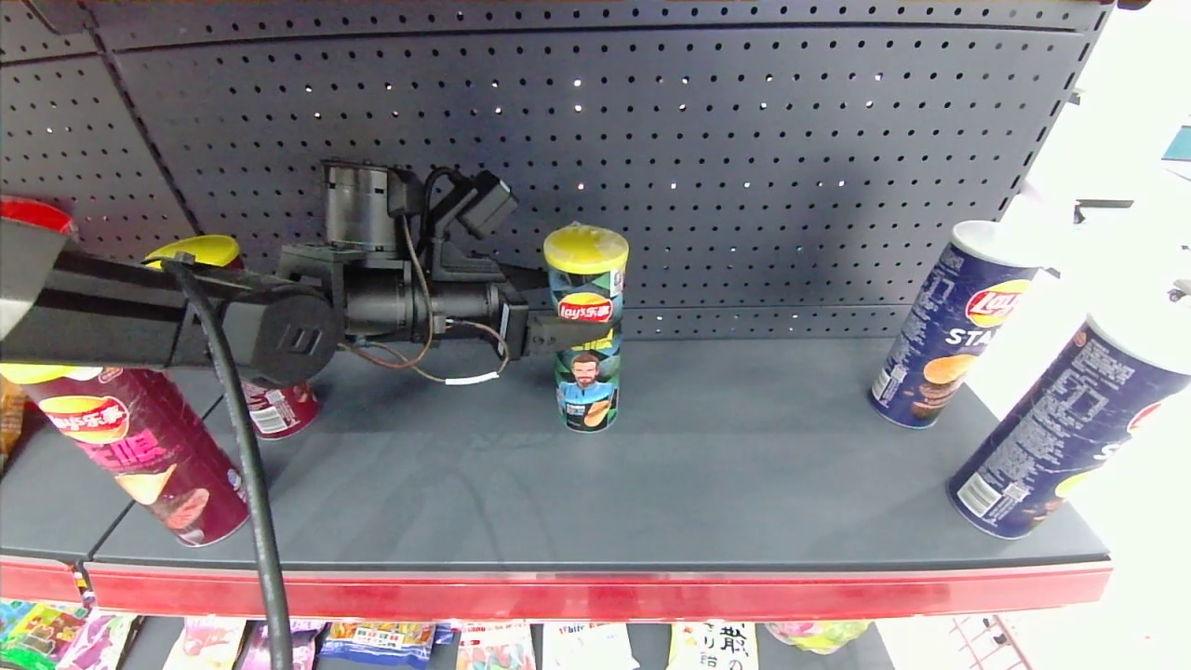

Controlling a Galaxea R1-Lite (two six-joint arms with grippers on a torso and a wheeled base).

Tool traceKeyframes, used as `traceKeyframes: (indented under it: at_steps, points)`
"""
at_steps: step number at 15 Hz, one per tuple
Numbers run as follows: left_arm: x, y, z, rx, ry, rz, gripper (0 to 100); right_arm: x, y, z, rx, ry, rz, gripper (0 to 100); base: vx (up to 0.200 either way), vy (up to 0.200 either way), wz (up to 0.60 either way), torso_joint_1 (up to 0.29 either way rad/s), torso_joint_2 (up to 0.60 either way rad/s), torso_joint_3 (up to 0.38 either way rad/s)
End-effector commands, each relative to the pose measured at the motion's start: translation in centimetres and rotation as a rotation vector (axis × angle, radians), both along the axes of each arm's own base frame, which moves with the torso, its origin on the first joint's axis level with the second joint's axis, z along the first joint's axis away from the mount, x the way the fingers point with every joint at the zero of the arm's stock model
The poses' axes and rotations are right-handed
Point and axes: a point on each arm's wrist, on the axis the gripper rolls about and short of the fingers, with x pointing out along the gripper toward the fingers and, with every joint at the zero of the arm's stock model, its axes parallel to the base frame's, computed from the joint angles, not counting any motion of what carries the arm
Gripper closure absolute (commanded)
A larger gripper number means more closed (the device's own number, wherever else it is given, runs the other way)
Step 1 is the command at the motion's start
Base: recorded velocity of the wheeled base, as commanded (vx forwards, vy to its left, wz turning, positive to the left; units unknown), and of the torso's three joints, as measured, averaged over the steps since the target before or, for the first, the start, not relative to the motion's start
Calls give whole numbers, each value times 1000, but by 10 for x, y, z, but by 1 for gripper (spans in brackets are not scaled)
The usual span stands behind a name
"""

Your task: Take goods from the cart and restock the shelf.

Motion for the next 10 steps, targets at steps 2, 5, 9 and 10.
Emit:
traceKeyframes:
  at_steps: [2,5,9,10]
  points:
    - [4,-3,-1,-2,-4,-4,100,0,0,0,-1,1,-1,100,0,0,0,0,0,0]
    - [-1,-8,-3,0,9,-23,100,0,0,0,0,1,-5,100,0,0,0,0,0,0]
    - [-17,-4,-4,10,33,-29,100,0,0,0,0,1,-5,100,0,0,0,0,0,0]
    - [-37,5,-6,13,64,-57,100,0,0,0,0,1,-8,100,0,0,0,0,0,0]
